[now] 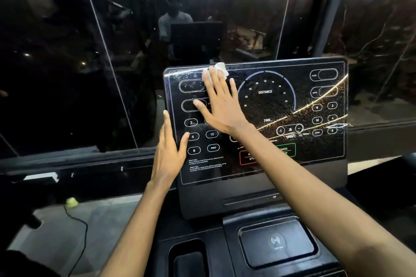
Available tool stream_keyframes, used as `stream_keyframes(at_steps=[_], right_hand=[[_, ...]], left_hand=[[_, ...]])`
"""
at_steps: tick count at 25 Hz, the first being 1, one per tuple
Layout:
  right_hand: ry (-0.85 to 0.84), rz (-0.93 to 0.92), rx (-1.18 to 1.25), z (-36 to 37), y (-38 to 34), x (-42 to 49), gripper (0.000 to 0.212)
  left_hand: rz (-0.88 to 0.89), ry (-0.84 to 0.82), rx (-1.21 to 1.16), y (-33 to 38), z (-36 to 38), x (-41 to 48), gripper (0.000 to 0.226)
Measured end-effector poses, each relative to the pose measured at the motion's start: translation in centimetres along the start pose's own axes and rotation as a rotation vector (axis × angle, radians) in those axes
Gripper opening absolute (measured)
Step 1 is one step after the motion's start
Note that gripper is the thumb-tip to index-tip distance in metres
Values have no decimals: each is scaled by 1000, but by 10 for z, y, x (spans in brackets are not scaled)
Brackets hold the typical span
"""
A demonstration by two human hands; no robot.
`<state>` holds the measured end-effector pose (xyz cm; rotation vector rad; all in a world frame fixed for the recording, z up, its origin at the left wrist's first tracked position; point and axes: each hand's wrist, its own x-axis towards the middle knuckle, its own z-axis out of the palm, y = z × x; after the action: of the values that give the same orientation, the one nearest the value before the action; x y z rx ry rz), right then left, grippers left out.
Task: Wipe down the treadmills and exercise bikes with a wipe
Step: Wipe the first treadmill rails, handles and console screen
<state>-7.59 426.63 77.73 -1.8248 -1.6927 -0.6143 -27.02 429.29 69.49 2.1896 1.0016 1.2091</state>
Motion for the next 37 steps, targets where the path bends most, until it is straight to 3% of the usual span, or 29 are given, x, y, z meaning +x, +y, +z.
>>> stream_keyframes(at_steps=[4,8,12,16,20,24,30,34,37], right_hand=[[32,26,-2,4,-11,10,73],[-53,-177,-29,8,-31,17,72],[-33,-130,-27,11,-48,29,72],[-68,-293,-127,17,-51,19,71],[-28,-184,-95,13,-57,33,70],[-84,-331,-149,21,-60,8,68],[-17,72,-41,21,-19,-45,64],[-50,6,-77,29,-17,-80,66],[13,187,-47,26,4,-86,64]], left_hand=[[-42,-29,-31,-5,-2,-19,75],[-83,-65,-40,-14,-2,-29,70],[-119,-65,-44,-15,1,-35,65],[-208,-58,-54,-19,10,-50,56],[-254,-22,-82,-17,18,-57,54],[-265,-24,-69,-22,17,-64,54],[-265,-34,-88,-31,19,-76,54],[-253,-13,-106,-28,19,-77,55],[-268,-10,-104,-30,21,-76,55]])
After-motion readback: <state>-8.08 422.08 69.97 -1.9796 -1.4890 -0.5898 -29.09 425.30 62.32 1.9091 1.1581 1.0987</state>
